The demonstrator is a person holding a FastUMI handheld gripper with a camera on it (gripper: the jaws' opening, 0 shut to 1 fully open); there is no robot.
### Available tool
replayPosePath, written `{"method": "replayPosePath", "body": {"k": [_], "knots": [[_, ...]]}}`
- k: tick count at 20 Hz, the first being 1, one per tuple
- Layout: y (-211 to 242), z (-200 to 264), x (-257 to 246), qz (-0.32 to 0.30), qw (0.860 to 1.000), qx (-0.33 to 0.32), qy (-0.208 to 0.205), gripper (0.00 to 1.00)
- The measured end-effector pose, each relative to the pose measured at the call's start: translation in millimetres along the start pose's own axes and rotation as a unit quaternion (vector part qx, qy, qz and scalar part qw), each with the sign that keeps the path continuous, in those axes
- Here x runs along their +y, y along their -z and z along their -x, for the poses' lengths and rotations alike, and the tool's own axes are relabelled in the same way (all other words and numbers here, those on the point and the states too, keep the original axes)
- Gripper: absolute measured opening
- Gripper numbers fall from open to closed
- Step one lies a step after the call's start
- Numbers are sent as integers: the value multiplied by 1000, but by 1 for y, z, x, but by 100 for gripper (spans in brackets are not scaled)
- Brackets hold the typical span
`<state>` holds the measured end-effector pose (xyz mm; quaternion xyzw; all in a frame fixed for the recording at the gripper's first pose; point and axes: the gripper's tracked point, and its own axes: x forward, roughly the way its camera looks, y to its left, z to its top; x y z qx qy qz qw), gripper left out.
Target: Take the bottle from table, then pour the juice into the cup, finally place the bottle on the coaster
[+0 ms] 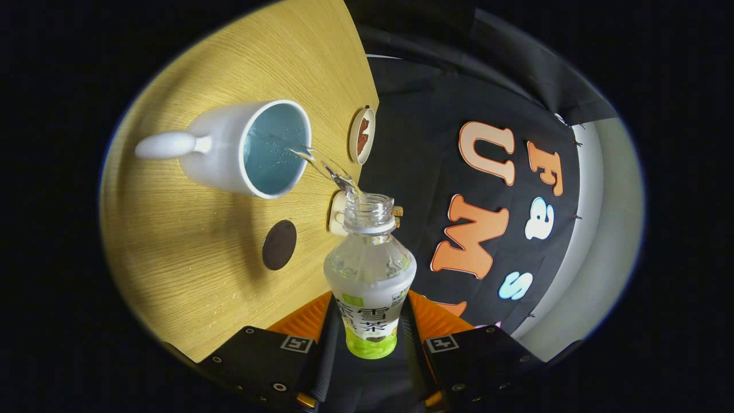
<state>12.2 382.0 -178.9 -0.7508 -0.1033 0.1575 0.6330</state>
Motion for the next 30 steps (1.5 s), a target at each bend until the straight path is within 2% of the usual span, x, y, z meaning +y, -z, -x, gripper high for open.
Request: {"method": "replayPosePath", "body": {"k": [30], "knots": [[-7, -1, -15, 87, 996, -14, 7, 56]]}}
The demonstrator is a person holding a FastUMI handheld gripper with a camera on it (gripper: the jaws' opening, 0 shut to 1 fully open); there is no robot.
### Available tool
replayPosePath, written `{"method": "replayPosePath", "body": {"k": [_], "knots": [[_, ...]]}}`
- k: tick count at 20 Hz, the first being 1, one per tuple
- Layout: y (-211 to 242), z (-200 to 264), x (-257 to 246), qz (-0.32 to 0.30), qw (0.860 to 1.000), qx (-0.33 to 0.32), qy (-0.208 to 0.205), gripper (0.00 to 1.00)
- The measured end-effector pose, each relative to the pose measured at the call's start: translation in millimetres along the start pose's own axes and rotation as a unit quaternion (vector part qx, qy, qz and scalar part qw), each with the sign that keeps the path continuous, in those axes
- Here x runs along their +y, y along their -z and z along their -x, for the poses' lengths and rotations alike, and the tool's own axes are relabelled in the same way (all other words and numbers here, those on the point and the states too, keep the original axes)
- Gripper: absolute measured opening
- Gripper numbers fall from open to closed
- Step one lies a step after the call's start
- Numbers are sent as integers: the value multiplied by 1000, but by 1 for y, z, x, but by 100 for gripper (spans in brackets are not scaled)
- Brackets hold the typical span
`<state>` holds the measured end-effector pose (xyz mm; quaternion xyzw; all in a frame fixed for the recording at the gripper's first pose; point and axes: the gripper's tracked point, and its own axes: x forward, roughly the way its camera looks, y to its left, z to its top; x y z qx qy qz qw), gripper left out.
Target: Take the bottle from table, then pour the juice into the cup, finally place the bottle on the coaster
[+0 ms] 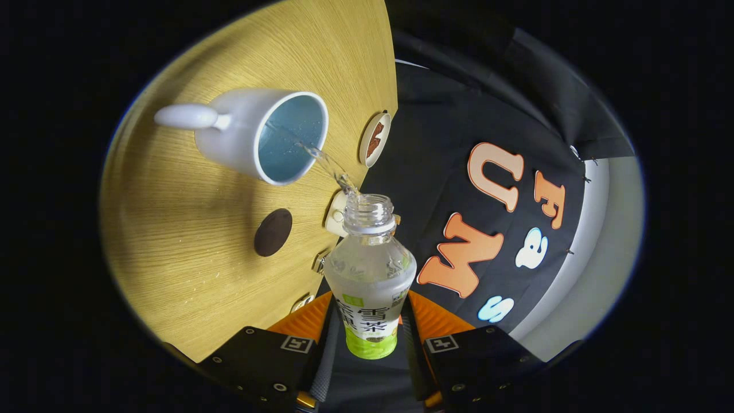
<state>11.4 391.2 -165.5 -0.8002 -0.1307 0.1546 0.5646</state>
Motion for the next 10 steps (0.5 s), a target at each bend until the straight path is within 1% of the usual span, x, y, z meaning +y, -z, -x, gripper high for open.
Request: {"method": "replayPosePath", "body": {"k": [10], "knots": [[-5, 1, -7, 26, 1000, -9, 0, 56]]}}
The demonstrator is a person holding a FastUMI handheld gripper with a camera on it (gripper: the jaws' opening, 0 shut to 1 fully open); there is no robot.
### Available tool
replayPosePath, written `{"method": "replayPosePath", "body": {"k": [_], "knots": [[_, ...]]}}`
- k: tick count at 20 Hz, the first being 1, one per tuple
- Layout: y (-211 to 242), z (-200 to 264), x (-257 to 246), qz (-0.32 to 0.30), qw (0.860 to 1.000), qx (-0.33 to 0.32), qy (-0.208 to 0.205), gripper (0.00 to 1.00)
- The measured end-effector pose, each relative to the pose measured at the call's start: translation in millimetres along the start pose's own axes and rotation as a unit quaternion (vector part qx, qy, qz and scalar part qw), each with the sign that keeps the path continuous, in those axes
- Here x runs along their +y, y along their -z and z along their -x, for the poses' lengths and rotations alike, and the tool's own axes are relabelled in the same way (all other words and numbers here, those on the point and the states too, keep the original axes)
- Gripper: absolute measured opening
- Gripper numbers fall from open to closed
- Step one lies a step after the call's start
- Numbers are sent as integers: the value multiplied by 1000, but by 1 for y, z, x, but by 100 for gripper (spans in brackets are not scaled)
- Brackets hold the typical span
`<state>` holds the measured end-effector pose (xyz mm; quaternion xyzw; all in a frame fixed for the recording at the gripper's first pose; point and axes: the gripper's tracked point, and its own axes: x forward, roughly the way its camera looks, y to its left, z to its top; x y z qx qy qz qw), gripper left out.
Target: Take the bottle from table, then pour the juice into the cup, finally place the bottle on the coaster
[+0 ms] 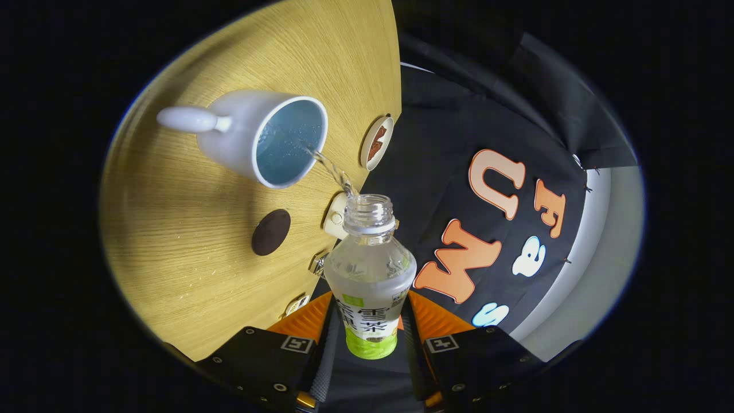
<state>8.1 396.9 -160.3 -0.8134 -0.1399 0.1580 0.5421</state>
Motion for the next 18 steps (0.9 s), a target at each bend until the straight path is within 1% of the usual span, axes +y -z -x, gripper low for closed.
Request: {"method": "replayPosePath", "body": {"k": [18], "knots": [[-4, 4, -15, 47, 999, -3, 3, 56]]}}
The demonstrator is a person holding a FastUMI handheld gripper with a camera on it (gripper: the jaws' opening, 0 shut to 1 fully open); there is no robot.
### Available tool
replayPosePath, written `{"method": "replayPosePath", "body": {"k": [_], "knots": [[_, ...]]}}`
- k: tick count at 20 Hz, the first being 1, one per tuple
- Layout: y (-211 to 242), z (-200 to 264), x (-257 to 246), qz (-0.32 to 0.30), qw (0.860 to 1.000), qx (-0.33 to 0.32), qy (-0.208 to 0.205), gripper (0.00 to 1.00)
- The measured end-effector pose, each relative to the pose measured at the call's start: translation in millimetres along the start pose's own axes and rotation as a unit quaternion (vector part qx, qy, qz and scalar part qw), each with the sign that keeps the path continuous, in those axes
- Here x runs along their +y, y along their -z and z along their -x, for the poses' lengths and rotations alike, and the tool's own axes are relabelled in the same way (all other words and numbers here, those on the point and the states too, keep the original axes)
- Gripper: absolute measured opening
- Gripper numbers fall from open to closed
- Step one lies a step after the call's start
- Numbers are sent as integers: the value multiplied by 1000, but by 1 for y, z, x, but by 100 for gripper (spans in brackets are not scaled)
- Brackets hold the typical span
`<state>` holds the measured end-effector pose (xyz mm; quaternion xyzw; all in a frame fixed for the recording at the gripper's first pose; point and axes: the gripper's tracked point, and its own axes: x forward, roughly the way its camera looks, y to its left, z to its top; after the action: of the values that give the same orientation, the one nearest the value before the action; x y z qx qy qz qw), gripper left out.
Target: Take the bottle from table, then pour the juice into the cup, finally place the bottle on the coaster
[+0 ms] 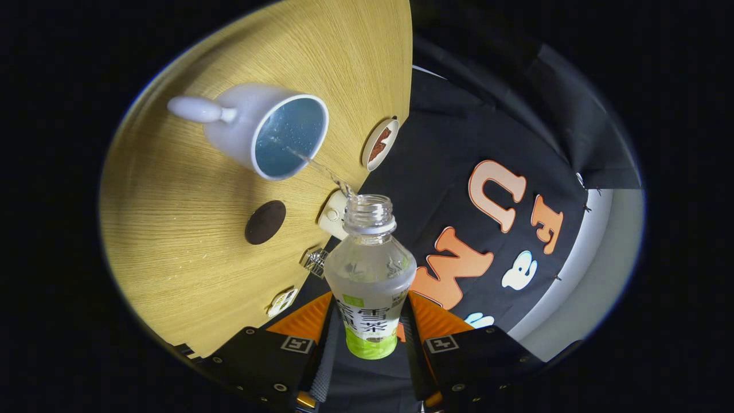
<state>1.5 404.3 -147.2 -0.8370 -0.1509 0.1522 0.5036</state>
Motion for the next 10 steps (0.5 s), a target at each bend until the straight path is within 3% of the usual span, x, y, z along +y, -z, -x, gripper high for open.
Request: {"method": "replayPosePath", "body": {"k": [10], "knots": [[-9, 2, 6, 2, 1000, -11, -13, 56]]}}
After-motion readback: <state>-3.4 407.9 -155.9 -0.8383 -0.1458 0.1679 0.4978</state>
